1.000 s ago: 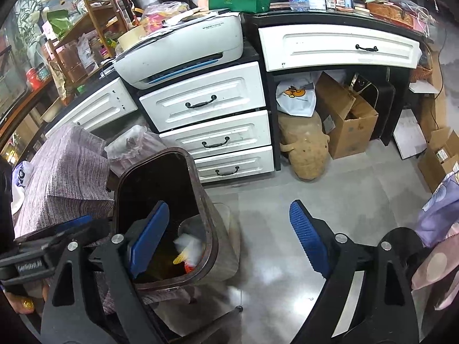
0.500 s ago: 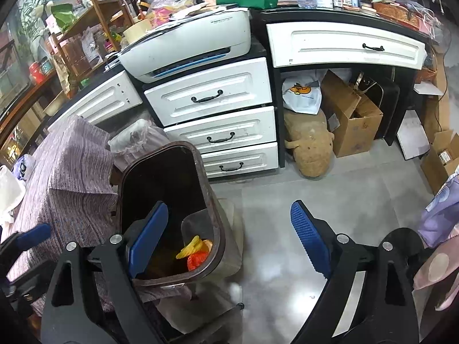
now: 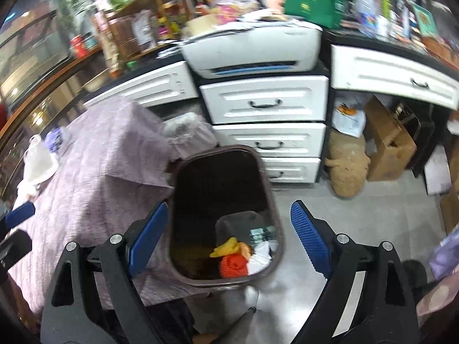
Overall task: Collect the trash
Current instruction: 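Move both tools back to the table and grasp the white mask with the right tool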
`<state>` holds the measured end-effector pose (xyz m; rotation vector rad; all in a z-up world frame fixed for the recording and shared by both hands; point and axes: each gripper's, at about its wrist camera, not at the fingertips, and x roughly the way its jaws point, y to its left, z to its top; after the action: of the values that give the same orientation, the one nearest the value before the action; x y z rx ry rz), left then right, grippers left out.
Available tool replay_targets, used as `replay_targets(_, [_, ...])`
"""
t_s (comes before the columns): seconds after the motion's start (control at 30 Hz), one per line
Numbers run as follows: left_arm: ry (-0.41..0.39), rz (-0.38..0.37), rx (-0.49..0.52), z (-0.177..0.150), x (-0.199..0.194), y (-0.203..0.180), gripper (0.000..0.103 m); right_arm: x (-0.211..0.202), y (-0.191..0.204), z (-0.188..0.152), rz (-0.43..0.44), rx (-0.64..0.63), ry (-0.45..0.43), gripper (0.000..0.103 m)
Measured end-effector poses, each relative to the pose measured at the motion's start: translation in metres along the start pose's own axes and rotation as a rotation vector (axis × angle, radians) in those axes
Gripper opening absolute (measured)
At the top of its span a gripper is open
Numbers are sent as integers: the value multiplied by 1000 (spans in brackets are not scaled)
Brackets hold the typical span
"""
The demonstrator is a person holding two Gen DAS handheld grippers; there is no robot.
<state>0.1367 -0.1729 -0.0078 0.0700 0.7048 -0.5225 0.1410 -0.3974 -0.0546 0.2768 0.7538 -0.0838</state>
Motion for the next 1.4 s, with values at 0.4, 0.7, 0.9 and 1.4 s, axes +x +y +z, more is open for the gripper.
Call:
replay_targets(0.4, [-4, 167, -110, -22, -37, 85, 97, 2, 113, 11, 205, -213, 24, 87])
replay_targets(0.7, [-51, 298, -257, -39, -72, 160, 97, 9, 204, 15, 387, -321, 75, 87])
replay_targets(0.9, [-83, 346, -389, -46, -89, 210, 93, 13, 257, 20, 466, -379, 74, 86])
replay_targets(1.4, [-63, 309, -519, -57, -91, 252, 78, 88, 383, 53, 618, -376, 186, 64])
